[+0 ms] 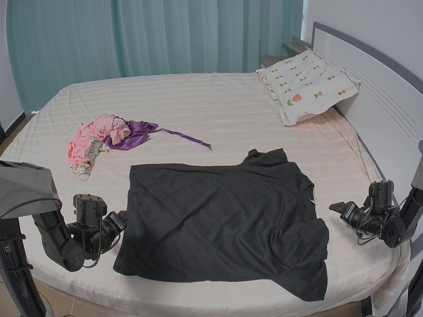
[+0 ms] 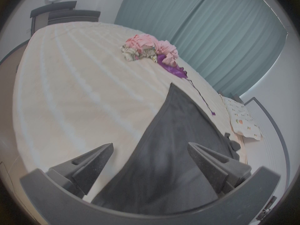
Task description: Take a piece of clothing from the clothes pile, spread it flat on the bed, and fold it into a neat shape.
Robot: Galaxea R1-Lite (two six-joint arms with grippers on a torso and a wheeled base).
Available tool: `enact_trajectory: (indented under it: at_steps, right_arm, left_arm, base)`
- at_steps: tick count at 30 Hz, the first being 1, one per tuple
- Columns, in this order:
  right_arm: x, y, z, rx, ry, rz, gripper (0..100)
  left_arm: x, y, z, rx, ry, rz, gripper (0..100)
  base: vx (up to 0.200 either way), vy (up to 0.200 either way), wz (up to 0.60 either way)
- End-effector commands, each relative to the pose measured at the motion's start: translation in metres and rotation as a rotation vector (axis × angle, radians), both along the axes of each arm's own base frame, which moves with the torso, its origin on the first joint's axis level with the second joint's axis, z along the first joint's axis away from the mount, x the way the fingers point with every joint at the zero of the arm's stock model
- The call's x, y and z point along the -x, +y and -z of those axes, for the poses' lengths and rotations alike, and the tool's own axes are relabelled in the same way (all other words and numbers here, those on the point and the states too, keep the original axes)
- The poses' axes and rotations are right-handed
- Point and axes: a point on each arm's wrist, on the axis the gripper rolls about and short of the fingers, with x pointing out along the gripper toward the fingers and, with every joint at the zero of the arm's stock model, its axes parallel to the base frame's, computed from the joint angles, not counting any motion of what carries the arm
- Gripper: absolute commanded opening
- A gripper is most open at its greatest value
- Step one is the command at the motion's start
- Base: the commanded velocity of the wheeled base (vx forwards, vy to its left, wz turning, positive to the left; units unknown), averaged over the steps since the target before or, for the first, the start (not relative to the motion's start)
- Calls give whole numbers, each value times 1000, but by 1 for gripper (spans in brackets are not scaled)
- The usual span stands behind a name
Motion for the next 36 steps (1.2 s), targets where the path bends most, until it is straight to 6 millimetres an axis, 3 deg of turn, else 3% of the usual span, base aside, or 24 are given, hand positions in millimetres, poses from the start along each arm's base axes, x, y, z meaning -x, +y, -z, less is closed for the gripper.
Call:
enact_trajectory:
  at_steps: [1, 5, 10, 21, 33, 34, 36]
  right_arm:
    - [35, 1, 3, -32, 41, -25, 100]
    - [49, 5, 15, -66, 78, -76, 100]
    - [60, 8, 21, -98, 87, -70, 100]
    - [63, 17, 30, -138, 66, -108, 100]
    - [64, 18, 31, -143, 59, -108, 100]
    - [64, 18, 31, -141, 63, -109, 100]
    - [67, 18, 32, -138, 72, -113, 100]
  left_arm:
    - [34, -9, 2, 51, 57, 51, 100]
    - [44, -6, 9, 76, 111, 51, 100]
    - [50, -4, 16, 61, 155, 62, 100]
    - [32, -7, 29, 80, 151, 52, 100]
    - [11, -12, 30, 164, 94, -6, 100]
    - [11, -13, 33, 159, 103, -4, 0]
    - [13, -14, 37, 146, 118, -1, 0]
  base:
    - [-200, 0, 0]
    - [-200, 0, 0]
    - [0, 0, 0]
    - [0, 0, 0]
    - [0, 0, 0]
    - [0, 0, 0]
    - [0, 0, 0]
